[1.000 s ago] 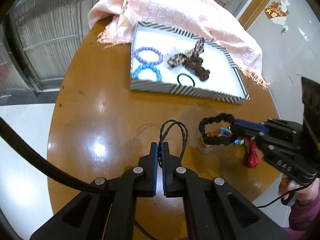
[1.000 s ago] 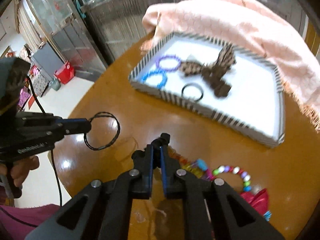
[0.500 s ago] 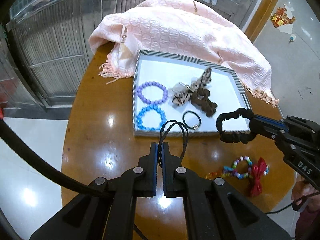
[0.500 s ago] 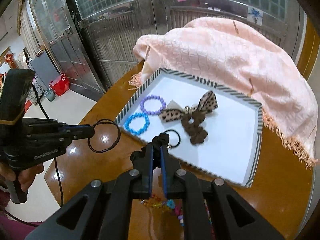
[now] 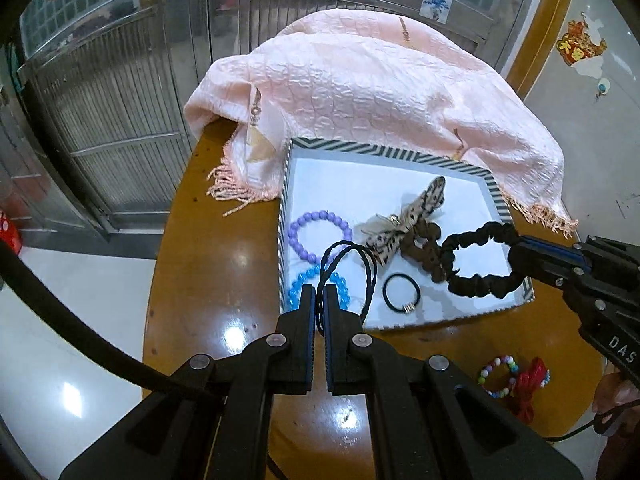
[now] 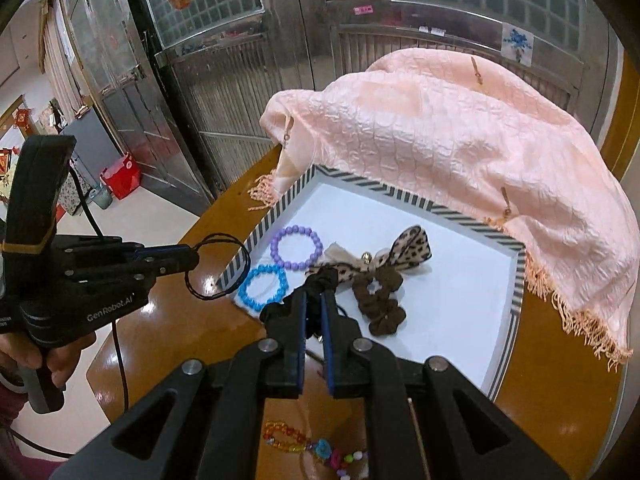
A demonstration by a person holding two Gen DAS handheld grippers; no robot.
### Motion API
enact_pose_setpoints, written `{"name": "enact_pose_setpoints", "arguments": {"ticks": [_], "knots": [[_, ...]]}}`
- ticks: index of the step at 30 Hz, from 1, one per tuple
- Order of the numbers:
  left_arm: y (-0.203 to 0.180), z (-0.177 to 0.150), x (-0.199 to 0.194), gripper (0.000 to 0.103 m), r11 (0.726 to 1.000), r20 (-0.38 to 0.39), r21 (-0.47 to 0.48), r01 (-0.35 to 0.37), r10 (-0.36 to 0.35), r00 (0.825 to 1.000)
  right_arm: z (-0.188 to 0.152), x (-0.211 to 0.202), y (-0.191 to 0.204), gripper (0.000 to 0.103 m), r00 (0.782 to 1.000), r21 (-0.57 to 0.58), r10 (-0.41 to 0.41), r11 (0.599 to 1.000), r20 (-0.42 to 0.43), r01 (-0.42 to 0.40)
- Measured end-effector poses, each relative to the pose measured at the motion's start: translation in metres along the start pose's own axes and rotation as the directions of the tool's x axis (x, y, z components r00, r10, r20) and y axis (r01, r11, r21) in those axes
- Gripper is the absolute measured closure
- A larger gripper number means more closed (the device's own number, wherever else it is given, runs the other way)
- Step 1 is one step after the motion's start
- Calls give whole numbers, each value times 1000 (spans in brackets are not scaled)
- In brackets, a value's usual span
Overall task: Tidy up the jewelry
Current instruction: 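Carry both black hair ties over the striped tray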
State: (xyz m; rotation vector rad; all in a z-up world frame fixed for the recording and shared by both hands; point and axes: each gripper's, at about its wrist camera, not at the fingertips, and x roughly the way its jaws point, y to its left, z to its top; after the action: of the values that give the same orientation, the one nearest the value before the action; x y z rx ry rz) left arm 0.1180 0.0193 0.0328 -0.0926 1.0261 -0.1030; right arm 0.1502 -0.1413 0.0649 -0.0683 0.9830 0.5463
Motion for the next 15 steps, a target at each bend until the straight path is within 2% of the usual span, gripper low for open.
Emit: {"name": "enact_pose_setpoints", "arguments": {"ticks": [15], "knots": [[0, 46, 35, 100, 1000, -17, -16, -1, 1, 1000, 41, 37, -25, 96, 1000, 35, 9, 999, -2, -8]]}}
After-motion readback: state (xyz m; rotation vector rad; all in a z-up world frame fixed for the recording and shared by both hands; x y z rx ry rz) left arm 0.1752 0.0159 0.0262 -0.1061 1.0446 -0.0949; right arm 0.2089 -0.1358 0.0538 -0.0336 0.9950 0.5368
